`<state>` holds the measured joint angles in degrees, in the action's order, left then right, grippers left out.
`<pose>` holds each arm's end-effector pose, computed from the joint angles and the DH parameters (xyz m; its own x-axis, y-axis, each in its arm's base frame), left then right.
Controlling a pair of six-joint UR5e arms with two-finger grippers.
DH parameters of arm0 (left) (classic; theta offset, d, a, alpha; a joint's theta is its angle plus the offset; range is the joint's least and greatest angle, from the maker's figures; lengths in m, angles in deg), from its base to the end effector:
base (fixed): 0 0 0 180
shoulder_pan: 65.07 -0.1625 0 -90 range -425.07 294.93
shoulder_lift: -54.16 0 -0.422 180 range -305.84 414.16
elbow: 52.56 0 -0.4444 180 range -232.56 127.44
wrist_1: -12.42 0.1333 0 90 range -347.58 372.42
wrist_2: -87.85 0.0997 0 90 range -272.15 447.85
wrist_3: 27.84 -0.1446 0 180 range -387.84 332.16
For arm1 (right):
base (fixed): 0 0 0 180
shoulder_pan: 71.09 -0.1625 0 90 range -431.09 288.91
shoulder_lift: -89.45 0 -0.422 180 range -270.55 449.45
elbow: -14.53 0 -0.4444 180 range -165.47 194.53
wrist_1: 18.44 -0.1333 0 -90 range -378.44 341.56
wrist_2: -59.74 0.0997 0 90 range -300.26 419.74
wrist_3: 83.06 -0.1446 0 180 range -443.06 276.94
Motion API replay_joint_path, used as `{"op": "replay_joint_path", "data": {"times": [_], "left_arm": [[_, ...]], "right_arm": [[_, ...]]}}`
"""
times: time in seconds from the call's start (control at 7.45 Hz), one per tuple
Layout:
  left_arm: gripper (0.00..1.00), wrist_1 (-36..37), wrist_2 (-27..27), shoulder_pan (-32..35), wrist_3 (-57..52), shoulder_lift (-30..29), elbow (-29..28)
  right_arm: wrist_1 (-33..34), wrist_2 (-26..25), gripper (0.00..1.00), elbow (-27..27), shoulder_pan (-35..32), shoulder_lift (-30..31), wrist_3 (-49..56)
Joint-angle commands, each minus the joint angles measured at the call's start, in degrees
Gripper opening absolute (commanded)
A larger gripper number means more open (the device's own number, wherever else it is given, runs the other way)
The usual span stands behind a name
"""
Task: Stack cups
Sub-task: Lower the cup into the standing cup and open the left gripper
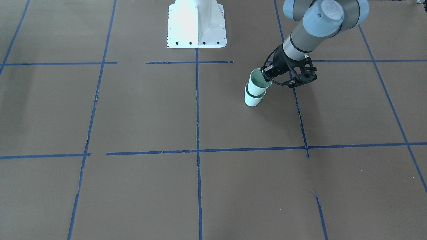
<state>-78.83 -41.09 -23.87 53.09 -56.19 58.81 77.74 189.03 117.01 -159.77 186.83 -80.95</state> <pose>0.4446 -0.4456 0.2768 0.5736 -0.3392 -0.7456 0.1008 0.9325 -0.3467 0.0305 -0.4868 0.6553 0.7726 -0.0427 0.6334 0.0515 0.9987 0.0045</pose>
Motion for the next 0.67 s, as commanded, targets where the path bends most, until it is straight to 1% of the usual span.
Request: {"op": "replay_joint_path", "data": {"times": [0.0,0.27,0.4,0.54], "left_arm": [[1.00,-0.5,0.1,-0.1,0.0,0.0,0.2],[1.00,-0.5,0.1,0.5,-0.3,0.5,0.7],[1.00,-0.3,0.1,2.5,-1.6,0.7,2.6],[1.00,0.0,0.1,6.7,-4.0,1.0,3.1]], "right_arm": [[0.0,0.0,1.00,0.0,0.0,0.0,0.0],[0.0,0.0,1.00,0.0,0.0,0.0,0.0],[0.0,0.0,1.00,0.1,0.0,0.0,0.0],[0.1,0.0,1.00,0.1,0.0,0.0,0.0]]}}
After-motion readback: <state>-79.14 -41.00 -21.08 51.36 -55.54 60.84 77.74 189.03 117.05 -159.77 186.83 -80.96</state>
